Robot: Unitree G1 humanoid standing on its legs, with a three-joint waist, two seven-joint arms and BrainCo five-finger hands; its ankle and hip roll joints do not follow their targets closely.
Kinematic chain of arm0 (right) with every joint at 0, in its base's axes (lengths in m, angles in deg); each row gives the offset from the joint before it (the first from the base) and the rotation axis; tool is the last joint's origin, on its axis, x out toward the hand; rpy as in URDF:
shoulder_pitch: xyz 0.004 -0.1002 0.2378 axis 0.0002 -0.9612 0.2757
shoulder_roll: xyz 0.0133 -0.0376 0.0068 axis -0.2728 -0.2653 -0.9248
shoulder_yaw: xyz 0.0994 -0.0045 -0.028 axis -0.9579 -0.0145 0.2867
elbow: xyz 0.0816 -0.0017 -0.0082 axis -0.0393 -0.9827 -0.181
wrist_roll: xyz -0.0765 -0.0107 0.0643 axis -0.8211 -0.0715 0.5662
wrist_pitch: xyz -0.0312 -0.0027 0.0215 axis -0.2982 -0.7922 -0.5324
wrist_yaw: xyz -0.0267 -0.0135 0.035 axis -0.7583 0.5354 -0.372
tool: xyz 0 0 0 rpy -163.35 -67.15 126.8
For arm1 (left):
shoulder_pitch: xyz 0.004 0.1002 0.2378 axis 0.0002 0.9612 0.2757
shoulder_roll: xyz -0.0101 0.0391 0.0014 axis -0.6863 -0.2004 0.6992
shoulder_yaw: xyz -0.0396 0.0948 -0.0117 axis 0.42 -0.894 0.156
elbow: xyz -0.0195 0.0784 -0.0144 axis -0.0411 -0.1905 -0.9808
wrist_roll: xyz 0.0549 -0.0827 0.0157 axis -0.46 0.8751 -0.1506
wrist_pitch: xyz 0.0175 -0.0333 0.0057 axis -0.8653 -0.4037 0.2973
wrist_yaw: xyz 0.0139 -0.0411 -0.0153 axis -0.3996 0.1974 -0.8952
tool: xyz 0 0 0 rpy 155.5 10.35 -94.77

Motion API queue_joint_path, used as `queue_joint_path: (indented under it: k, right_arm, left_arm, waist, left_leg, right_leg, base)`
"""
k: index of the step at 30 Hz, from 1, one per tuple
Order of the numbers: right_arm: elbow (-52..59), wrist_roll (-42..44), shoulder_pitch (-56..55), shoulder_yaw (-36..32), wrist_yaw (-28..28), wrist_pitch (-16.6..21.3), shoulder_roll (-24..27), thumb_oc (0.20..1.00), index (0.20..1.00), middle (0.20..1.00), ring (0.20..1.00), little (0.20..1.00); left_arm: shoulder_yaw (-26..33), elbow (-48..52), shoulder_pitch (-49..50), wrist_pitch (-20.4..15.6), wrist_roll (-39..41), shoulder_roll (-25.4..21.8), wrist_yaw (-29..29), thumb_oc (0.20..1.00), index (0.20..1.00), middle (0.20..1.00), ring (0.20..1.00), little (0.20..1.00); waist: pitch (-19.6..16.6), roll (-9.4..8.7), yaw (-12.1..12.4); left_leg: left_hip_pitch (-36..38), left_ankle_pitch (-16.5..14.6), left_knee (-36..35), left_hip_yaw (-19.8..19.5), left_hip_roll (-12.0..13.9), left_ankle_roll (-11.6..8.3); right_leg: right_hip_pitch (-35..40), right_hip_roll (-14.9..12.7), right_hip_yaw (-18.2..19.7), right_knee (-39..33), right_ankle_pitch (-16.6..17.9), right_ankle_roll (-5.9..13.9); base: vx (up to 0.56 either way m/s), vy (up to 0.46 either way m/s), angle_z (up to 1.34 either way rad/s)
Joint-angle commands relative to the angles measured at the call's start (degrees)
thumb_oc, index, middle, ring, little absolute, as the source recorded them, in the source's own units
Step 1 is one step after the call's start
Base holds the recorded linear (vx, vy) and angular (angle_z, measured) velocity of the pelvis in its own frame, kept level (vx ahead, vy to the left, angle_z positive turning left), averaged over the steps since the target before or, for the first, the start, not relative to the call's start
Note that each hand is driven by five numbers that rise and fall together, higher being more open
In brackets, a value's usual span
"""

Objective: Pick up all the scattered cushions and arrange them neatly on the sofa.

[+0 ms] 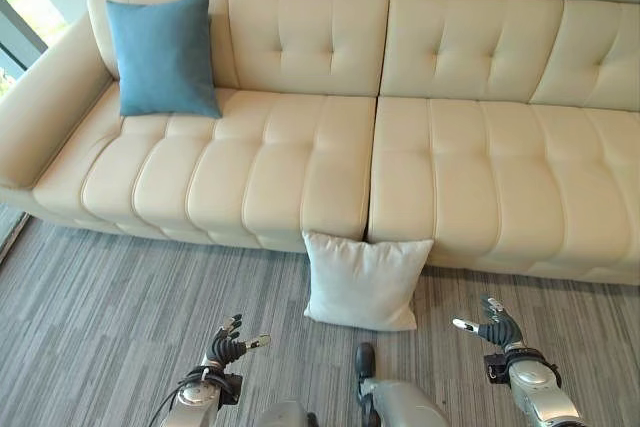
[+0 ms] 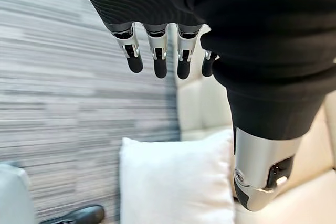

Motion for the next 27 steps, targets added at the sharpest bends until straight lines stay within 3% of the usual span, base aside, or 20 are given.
queue_joint_path:
  k: [1, 2, 4, 8, 14, 16, 17, 19, 22, 27]
  right_arm:
    - [-1.41, 0.43, -0.82, -2.21, -1.70, 0.89, 3.89, 1.000, 1.000, 1.000, 1.000, 1.000]
    - [-1.89, 0.79, -1.41, -2.64, -0.92, 0.40, 3.50, 1.000, 1.000, 1.000, 1.000, 1.000]
    - [-1.84, 0.82, -1.33, -2.52, -1.02, 0.43, 3.50, 1.000, 1.000, 1.000, 1.000, 1.000]
    - [-0.63, 0.57, -1.06, -2.13, -0.56, 0.58, 2.65, 1.000, 1.000, 1.000, 1.000, 1.000]
    - [-0.87, -1.14, 1.81, 0.57, 0.06, 0.16, 1.48, 1.000, 1.000, 1.000, 1.000, 1.000]
    - [-0.55, -1.34, 2.20, 0.84, -0.06, 0.24, 1.61, 1.000, 1.000, 1.000, 1.000, 1.000]
    - [0.01, -2.24, 2.81, 1.74, -0.19, 0.39, 1.94, 1.000, 1.000, 1.000, 1.000, 1.000]
    - [0.27, -2.22, 2.40, 1.46, -0.03, 0.29, 2.07, 1.000, 1.000, 1.000, 1.000, 1.000]
    - [0.86, -2.48, 3.78, 2.33, -0.37, 0.31, 3.76, 1.000, 1.000, 1.000, 1.000, 1.000]
    - [1.38, -2.82, 6.92, 3.21, -1.56, 0.70, 6.48, 1.000, 1.000, 1.000, 1.000, 1.000]
  left_arm:
    - [-1.19, 0.97, 0.33, -1.33, -2.50, -1.62, 0.93, 1.000, 1.000, 1.000, 1.000, 1.000]
    - [-0.90, 1.09, 0.83, -1.21, -2.41, -1.90, 0.60, 1.000, 1.000, 1.000, 1.000, 1.000]
    - [-0.96, 0.92, 0.72, -1.22, -2.21, -1.83, 0.56, 1.000, 1.000, 1.000, 1.000, 1.000]
    - [-0.75, 1.31, 1.22, -1.42, -2.31, -2.39, 0.13, 1.000, 1.000, 1.000, 1.000, 1.000]
    - [0.79, 1.64, 0.55, -1.13, -1.74, -3.81, 0.63, 1.000, 1.000, 1.000, 1.000, 1.000]
    - [1.15, 1.31, 0.30, -1.34, -1.77, -4.07, 1.03, 1.000, 1.000, 1.000, 1.000, 1.000]
    - [1.79, 0.82, -0.15, -1.57, -1.21, -4.56, 2.14, 1.000, 1.000, 1.000, 1.000, 1.000]
    - [1.66, 1.12, -0.04, -1.79, -0.92, -4.92, 1.98, 1.000, 1.000, 1.000, 1.000, 1.000]
    - [3.32, 0.77, -0.46, -2.24, 1.71, -5.43, 2.96, 1.000, 1.000, 1.000, 1.000, 1.000]
    - [3.36, -0.57, -3.54, -3.02, 3.51, -5.82, 4.45, 1.000, 1.000, 1.000, 1.000, 1.000]
  waist:
    - [-0.14, 0.02, -0.36]
    - [-0.32, 0.56, -0.38]
    - [-0.07, 0.69, -0.27]
    - [-0.78, 0.29, -0.33]
    - [0.53, -0.40, 1.02]
    - [0.68, -0.29, 1.15]
    - [0.76, -0.37, 1.62]
    - [0.52, -0.80, 1.46]
    - [1.19, -1.79, 2.63]
    - [4.23, -0.85, 2.63]
  left_leg:
    - [-1.71, 4.74, -4.98, -0.62, -0.92, 0.29]
    - [-0.54, 4.94, -8.38, -1.40, -0.73, -0.05]
    - [0.13, 5.04, -8.52, -1.67, -1.00, 0.05]
    - [2.69, 3.88, -10.98, -0.72, -1.97, 1.74]
    - [3.75, 2.32, -10.01, 1.09, -1.35, 4.17]
    - [3.92, 2.02, -9.78, 0.93, -1.09, 4.05]
    - [4.31, 1.57, -9.93, 0.55, -0.13, 3.39]
    - [4.19, 1.34, -9.32, -0.05, -0.43, 3.04]
    - [0.80, 1.16, -5.88, -0.24, 0.90, 1.68]
    - [-5.61, 1.94, -2.30, -1.85, 2.37, 0.51]
  right_leg:
    - [-1.89, -2.22, 1.21, 5.27, -8.41, 9.66]
    - [-1.92, -1.46, 2.18, 6.58, -8.80, 10.08]
    - [-2.23, -1.20, 2.62, 7.34, -9.04, 10.15]
    - [-3.23, -1.35, 4.12, 9.20, -8.48, 11.04]
    - [-8.83, -2.17, 7.27, 19.14, -7.34, 13.98]
    - [-8.83, -3.43, 7.39, 17.92, -7.09, 14.08]
    - [-9.68, -5.96, 5.72, 14.86, -6.09, 13.71]
    - [-8.03, -6.72, 5.53, 11.79, -6.05, 14.05]
    - [-8.21, -6.93, 4.17, 9.89, -5.81, 13.64]
    - [-13.25, -6.70, 1.82, 13.71, -7.07, 12.09]
  base:
    - [0.13, 0.114, -0.37]
    - [0.14, 0.148, -0.30]
    - [0.06, 0.101, -0.44]
    - [0.07, 0.109, -0.37]
    - [-0.01, 0.021, -0.46]
    - [0.01, -0.152, 0.04]
    - [0.02, -0.164, 0.00]
    - [0.07, -0.176, -0.05]
    - [0.00, -0.259, 0.27]
    - [-0.17, -0.190, 0.37]
